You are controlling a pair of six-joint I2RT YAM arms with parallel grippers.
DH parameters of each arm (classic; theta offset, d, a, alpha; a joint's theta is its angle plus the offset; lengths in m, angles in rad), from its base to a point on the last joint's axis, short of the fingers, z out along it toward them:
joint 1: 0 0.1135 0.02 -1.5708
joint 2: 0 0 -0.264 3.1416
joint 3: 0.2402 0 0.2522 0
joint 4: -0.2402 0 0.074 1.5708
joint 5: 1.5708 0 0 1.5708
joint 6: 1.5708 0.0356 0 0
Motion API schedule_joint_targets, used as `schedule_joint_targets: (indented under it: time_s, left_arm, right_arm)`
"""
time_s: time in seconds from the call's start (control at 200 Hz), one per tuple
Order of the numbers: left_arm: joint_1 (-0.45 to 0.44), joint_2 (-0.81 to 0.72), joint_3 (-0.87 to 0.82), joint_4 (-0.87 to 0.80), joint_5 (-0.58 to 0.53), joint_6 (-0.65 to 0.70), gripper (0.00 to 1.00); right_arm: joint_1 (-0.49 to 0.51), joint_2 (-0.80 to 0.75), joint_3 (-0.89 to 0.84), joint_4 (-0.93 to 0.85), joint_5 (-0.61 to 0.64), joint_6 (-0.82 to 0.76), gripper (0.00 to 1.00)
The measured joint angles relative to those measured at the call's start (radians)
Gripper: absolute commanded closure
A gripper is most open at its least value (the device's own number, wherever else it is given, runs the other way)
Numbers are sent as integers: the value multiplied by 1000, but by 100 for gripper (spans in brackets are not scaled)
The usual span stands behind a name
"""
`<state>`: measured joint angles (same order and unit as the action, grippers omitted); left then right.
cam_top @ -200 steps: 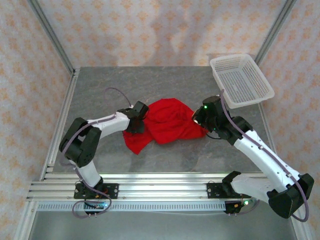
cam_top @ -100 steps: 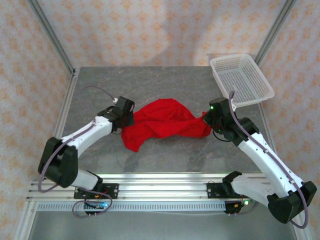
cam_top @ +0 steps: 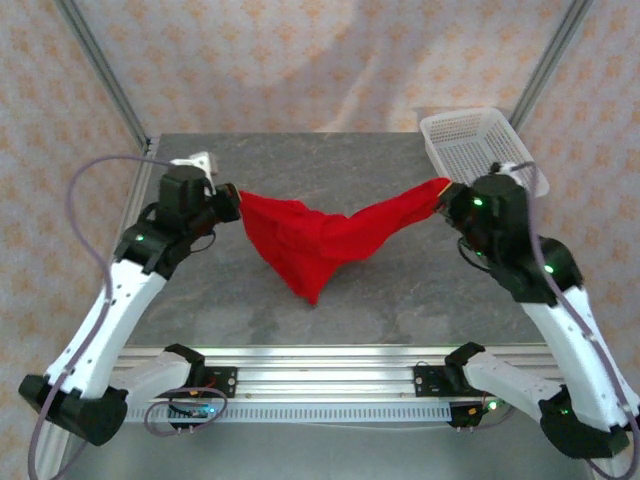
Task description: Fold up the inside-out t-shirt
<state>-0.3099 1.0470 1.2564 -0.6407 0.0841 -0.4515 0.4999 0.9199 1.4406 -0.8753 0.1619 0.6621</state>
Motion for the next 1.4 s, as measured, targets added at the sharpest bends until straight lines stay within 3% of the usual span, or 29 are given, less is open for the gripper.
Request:
schedule_joint_targets:
  time_s: [0.145,0.405,0.716,0.906,1.076,1.256,1.311,1.401]
  left_arm:
    - [17,19,103,-50,-71,8,100]
    - [80,167,58,-84,-126,6,100]
    - [182,-53,40,-99,-66,-20,100]
    - [188,-76,106,-100,7,-41,100]
    - [190,45,181,-98,31,-45,100]
    - [227,315,274,-51,27,-36,100]
    - [239,413,273,-34,20,-37,91]
    - [259,567,270,-5,4,-26,67]
  right_arm:
    - [-3,-65,43,0,3,-22,100]
    - [-3,-42,50,-61,43,-53,100]
    - [-3,-124,262,-98,230,-96,100]
    - [-4,-154,317,-34,171,-137,100]
    - [-4,-7,416,-18,29,-163,100]
    - [-4,256,475,-26,13,-165,100]
    - [-8,322,442,-23,-6,-161,100]
    - [-16,448,357,-13,-60,-139,100]
